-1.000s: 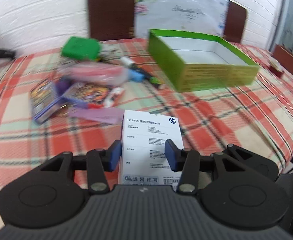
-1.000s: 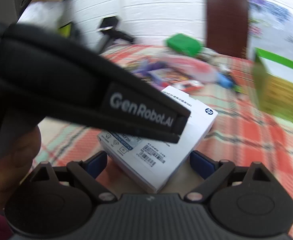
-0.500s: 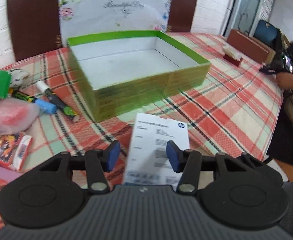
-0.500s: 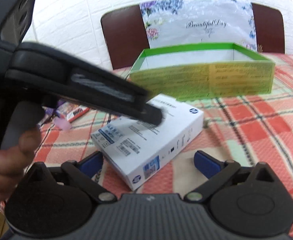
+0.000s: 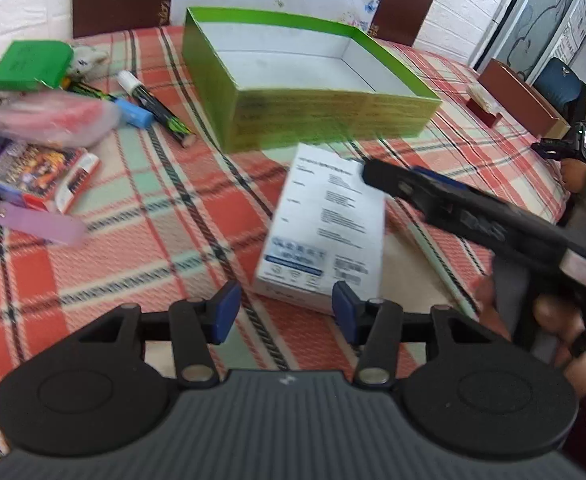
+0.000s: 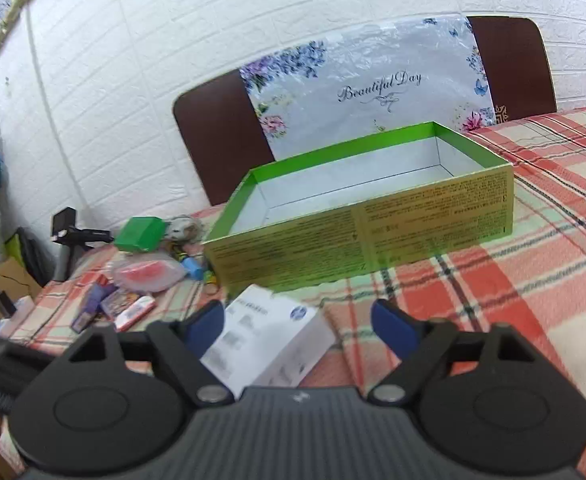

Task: Organize objects
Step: 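Carry the HP box into the green box and open the right gripper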

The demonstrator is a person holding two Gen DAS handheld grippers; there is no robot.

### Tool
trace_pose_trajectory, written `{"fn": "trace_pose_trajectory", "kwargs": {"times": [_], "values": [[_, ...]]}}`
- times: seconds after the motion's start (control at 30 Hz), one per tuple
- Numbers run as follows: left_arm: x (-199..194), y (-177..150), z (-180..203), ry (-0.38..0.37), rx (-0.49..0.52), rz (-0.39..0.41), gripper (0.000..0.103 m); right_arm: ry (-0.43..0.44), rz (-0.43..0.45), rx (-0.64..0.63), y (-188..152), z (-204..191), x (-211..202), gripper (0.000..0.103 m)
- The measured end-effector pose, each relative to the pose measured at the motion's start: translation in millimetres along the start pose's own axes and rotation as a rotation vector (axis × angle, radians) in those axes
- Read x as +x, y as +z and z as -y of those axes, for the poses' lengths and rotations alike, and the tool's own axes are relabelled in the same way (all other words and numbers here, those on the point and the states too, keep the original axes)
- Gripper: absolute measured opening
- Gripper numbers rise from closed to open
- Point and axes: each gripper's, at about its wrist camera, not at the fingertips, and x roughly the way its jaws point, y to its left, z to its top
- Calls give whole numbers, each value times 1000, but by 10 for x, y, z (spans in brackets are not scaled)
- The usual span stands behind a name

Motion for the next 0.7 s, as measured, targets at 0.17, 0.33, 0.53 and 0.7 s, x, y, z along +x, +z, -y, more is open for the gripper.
{"fn": "trace_pose_trajectory", "kwargs": {"times": [0.17, 0.33, 0.53, 0.7], "values": [[128, -25, 62, -63, -4, -48, 55, 14, -101, -47, 123, -1, 429, 67], [138, 3, -50, -62, -36, -21, 56, 6, -111, -62, 16, -85, 309, 69], [-16, 152, -382, 68, -96, 80, 52, 70, -146, -87, -247, -228, -10, 69], [-187, 117, -435, 26, -88, 110, 54, 50, -109, -296, -332, -475, -155, 79]]}}
